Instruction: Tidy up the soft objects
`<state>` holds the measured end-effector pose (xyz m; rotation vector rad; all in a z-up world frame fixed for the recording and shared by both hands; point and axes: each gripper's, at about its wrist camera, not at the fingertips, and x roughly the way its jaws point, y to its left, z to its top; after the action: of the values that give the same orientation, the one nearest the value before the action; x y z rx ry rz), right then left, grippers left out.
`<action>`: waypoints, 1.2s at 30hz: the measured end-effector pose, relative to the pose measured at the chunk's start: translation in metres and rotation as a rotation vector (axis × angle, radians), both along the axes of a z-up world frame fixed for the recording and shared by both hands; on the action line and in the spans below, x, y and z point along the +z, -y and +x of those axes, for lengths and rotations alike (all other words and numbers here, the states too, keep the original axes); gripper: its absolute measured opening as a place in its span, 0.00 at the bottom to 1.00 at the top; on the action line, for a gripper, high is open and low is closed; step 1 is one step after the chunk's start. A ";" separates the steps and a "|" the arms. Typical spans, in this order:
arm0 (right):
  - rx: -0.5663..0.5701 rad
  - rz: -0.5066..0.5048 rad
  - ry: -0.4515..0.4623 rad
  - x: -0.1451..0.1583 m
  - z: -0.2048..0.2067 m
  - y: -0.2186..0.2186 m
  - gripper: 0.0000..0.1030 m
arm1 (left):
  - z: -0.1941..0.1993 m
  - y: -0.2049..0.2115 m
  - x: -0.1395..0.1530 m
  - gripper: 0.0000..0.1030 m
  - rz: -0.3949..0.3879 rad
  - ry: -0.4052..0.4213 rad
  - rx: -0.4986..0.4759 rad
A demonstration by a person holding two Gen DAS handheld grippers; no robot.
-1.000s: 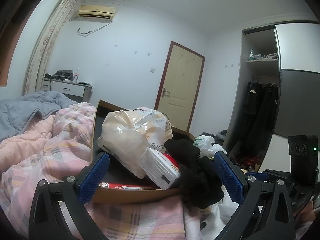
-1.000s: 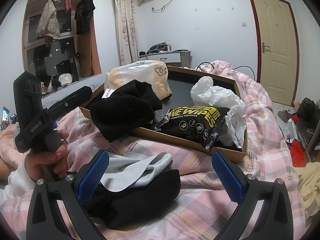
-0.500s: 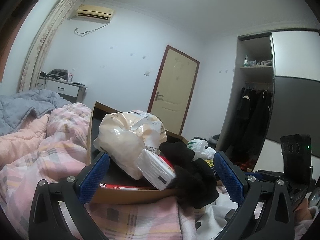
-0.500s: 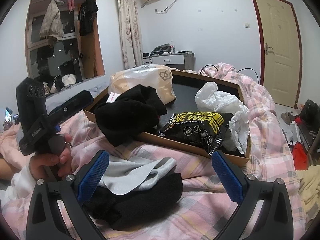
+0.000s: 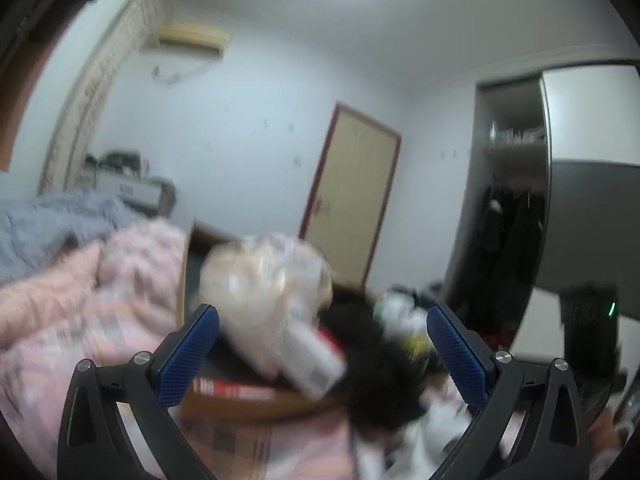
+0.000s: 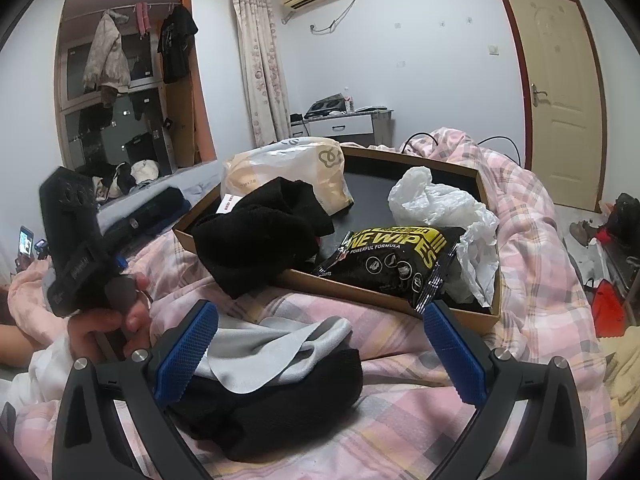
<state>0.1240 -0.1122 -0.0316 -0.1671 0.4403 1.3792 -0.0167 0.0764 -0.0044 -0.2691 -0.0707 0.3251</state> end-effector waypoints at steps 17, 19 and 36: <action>0.021 0.019 -0.045 -0.005 0.009 0.004 0.99 | 0.063 0.052 0.167 1.00 0.067 0.159 -0.158; 0.019 0.018 -0.051 -0.007 0.011 0.004 0.99 | 0.075 0.055 0.166 1.00 0.062 0.154 -0.175; 0.023 -0.051 -0.015 -0.019 0.007 -0.006 0.99 | 0.152 0.078 0.165 1.00 0.122 0.025 -0.161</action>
<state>0.1308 -0.1062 -0.0503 -0.2042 0.4878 1.3934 0.1349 -0.0013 0.1604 -0.1565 -0.0923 0.1567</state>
